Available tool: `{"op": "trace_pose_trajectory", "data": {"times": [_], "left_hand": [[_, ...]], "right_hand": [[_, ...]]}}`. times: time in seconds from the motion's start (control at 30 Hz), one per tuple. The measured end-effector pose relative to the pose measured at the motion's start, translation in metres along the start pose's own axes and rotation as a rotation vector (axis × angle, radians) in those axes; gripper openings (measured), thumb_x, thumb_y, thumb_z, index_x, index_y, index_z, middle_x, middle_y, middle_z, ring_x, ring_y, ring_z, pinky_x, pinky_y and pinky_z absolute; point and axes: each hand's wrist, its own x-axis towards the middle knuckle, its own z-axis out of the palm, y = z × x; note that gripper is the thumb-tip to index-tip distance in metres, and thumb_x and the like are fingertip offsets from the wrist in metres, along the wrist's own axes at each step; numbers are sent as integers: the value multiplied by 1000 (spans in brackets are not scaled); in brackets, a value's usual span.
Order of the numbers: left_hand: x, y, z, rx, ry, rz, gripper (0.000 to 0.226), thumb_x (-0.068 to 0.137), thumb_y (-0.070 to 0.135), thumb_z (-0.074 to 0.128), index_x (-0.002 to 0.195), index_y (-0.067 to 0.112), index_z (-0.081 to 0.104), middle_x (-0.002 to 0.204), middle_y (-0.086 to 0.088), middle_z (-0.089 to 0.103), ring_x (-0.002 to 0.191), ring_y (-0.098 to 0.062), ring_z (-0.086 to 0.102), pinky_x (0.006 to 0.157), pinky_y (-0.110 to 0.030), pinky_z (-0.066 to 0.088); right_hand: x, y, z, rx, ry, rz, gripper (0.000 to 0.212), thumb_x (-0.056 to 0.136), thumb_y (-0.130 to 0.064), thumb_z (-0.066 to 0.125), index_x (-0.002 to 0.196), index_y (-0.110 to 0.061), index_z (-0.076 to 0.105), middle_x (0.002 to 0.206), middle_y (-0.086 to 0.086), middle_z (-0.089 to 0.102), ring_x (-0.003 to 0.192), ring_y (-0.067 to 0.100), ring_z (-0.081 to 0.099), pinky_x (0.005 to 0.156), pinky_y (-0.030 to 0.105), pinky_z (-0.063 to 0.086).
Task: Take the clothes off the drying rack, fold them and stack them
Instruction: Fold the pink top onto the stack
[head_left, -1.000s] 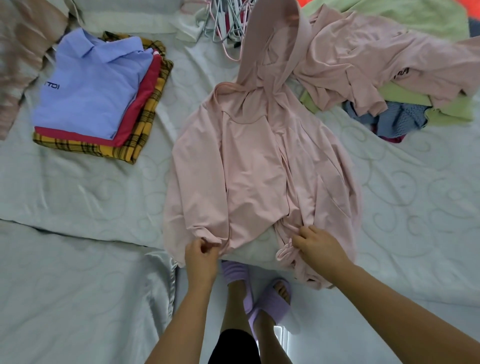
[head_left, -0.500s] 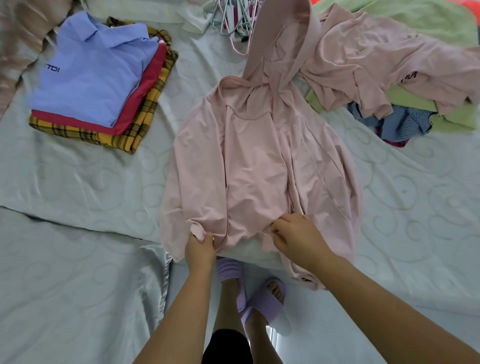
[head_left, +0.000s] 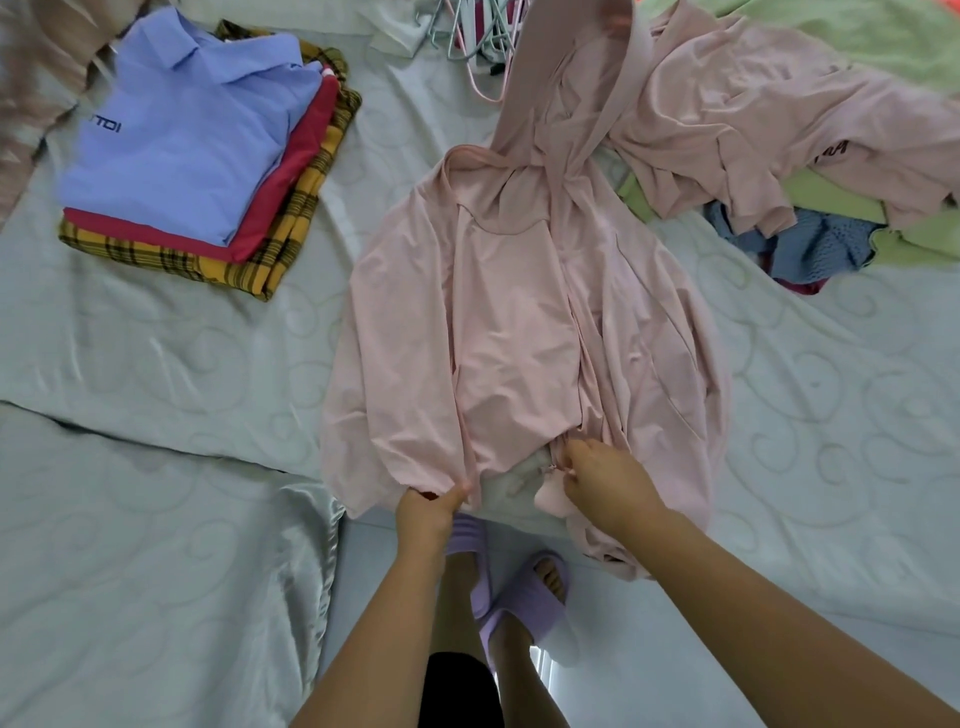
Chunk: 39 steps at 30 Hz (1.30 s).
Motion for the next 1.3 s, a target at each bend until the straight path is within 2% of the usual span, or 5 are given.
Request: {"op": "trace_pose_trajectory", "data": {"times": [0.23,0.4,0.57,0.83,1.3], "left_hand": [[-10,1,7,-26,-107,-103,5,90,3,53,95,2,52,80,-12,58,64,-22,51,54,-26,45],[-20,0,10,-97,-157,-147,23,88,-2,57,67,6,56,46,3,61,51,-14,52,41,-15,39],[-39,19,16,-3,-300,9,19,86,4,62,68,5,61,49,4,63,37,-1,42,40,-14,32],[-71,59,20,-9,-442,265,6,81,4,66,76,4,70,56,6,63,50,0,52,52,-14,40],[-78,68,20,9,-402,237,7,80,5,66,76,7,71,50,6,62,47,1,50,50,-14,36]], "right_hand": [[-7,4,-9,258,0,76,17,87,-23,60,95,-12,70,89,-3,57,88,20,54,67,26,33],[-15,0,-14,413,54,-63,7,84,-16,65,85,-12,70,78,-6,56,77,16,55,67,24,35],[-24,0,-23,402,27,-164,14,88,-19,61,96,-16,72,87,-1,66,81,14,58,71,25,43],[-32,-3,-52,541,46,-252,9,85,-14,65,92,-12,71,76,-20,44,75,-6,49,68,5,36],[-29,-9,-62,492,20,-231,12,87,-17,62,95,-14,70,83,-14,51,73,-7,45,68,6,36]]}}
